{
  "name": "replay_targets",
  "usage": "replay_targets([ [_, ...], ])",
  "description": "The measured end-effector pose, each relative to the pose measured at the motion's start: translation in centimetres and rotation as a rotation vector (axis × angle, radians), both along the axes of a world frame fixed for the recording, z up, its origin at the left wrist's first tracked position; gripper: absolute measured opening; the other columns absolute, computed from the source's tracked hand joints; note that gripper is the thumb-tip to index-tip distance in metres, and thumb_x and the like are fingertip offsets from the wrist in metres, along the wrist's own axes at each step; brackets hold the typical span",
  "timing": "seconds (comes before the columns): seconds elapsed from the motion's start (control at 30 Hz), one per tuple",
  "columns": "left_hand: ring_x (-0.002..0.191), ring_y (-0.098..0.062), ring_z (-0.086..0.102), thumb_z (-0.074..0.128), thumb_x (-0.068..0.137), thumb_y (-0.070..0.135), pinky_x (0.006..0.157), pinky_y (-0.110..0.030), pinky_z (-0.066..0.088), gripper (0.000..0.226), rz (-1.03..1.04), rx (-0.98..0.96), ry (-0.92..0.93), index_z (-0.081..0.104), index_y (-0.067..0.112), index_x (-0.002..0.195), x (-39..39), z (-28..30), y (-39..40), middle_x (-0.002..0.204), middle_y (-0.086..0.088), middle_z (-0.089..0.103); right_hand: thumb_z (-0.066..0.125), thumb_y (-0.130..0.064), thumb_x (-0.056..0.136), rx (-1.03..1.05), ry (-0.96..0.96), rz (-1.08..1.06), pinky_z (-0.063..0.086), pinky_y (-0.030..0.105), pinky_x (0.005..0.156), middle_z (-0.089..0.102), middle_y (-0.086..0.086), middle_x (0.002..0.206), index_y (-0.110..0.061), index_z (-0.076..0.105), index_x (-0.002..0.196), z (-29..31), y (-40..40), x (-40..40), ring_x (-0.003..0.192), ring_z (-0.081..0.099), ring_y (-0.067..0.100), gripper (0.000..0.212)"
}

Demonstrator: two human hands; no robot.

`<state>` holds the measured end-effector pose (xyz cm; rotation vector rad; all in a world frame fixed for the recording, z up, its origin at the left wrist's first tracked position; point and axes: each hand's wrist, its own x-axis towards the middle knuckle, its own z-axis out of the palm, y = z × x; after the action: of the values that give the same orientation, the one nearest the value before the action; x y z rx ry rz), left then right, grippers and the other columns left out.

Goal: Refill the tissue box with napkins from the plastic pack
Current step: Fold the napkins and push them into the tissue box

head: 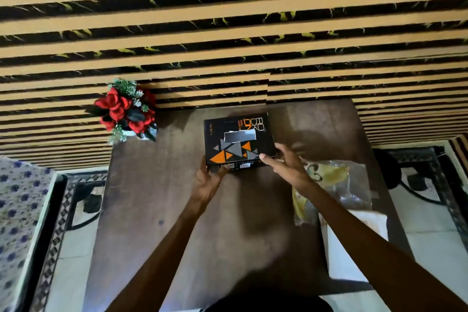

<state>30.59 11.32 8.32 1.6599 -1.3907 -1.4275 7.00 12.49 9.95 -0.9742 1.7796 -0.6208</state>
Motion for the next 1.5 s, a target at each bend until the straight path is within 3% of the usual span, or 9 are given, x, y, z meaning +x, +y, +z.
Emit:
replay_targets([
  [0.1,0.099,-0.001,0.062,0.073,0.081,0.023,0.093,-0.038,0.055,0.058,0.063,0.102,0.024,0.045,0.021,0.131,1.6,-0.4,5.7,0.108,0.009,0.064,0.070,-0.052,0.076,-0.012,0.023,0.042,0.048,0.024,0.083,0.058,0.002,0.134,-0.021,0.044,0.138,-0.6,5.6,1.3,0.109,0.063,0.018,0.074],
  [0.17,0.088,0.013,0.060,0.071,0.084,0.012,0.079,-0.017,0.056,0.052,0.082,0.137,-0.012,0.045,0.020,0.128,2.5,-0.3,9.6,0.102,0.017,0.061,0.071,-0.049,0.076,0.015,0.030,0.082,0.049,0.025,0.080,0.057,0.004,0.136,-0.021,0.041,0.139,-1.5,9.2,2.1,0.108,0.064,0.021,0.075],
  [0.37,0.120,-0.021,0.056,0.071,0.084,0.015,0.102,-0.046,0.050,0.061,0.098,0.171,-0.057,0.041,0.019,0.137,4.5,-0.3,16.8,0.129,-0.005,0.059,0.072,-0.033,0.080,0.006,-0.019,0.083,0.056,0.038,0.089,0.060,0.011,0.132,-0.019,0.038,0.140,-2.9,17.3,4.5,0.108,0.065,0.025,0.070],
  [0.6,0.122,-0.024,0.050,0.073,0.082,0.032,0.100,-0.031,0.042,0.078,0.050,0.039,-0.364,0.029,0.010,0.143,4.9,0.2,20.0,0.146,-0.015,0.034,0.064,-0.027,0.088,-0.020,0.044,0.069,0.054,0.032,0.085,0.064,0.003,0.116,-0.011,0.056,0.125,-3.9,19.4,5.0,0.100,0.066,0.020,0.041],
  [0.77,0.128,-0.032,0.046,0.067,0.080,0.038,0.106,-0.044,0.041,0.063,-0.403,-0.477,-0.713,0.041,0.018,0.134,4.4,1.6,14.6,0.141,-0.009,0.043,0.060,-0.013,0.091,-0.030,0.107,-0.072,0.057,0.038,0.079,0.067,0.007,0.103,-0.011,0.066,0.112,-2.2,15.5,4.7,0.087,0.064,0.021,0.022],
  [0.93,0.138,-0.027,0.038,0.069,0.079,0.045,0.117,-0.049,0.028,0.078,-0.799,-0.398,-0.855,0.031,0.019,0.143,2.1,1.6,12.2,0.147,-0.006,0.042,0.065,-0.015,0.088,0.047,0.032,-0.112,0.055,0.026,0.058,0.065,0.008,0.093,-0.012,0.067,0.107,-1.6,13.3,4.8,0.064,0.060,0.015,0.020],
  [1.1,0.142,-0.025,0.033,0.068,0.083,0.040,0.123,-0.046,0.015,0.071,-0.805,-0.410,-0.843,0.035,0.024,0.143,3.1,0.2,13.8,0.149,-0.003,0.039,0.066,-0.011,0.088,0.088,0.011,-0.105,0.055,0.025,0.056,0.067,0.011,0.087,-0.007,0.069,0.103,-1.7,14.2,5.5,0.065,0.063,0.018,0.017],
  [1.3,0.130,-0.027,0.039,0.074,0.076,0.041,0.111,-0.042,0.040,0.069,-0.712,-0.465,-0.840,0.043,0.029,0.136,5.9,-0.4,14.8,0.143,-0.005,0.038,0.073,-0.015,0.081,0.123,0.039,-0.081,0.052,0.020,0.045,0.072,0.010,0.083,-0.007,0.070,0.096,-1.8,14.2,7.2,0.054,0.062,0.012,0.017],
  [1.5,0.131,-0.026,0.035,0.078,0.074,0.034,0.100,-0.042,0.051,0.068,-0.669,-0.421,-0.782,0.046,0.028,0.134,7.0,-0.4,14.8,0.146,-0.004,0.030,0.077,-0.018,0.067,0.084,0.197,-0.138,0.062,0.043,0.058,0.074,0.008,0.062,-0.020,0.073,0.074,-2.1,13.6,8.7,0.057,0.074,0.025,0.008],
])
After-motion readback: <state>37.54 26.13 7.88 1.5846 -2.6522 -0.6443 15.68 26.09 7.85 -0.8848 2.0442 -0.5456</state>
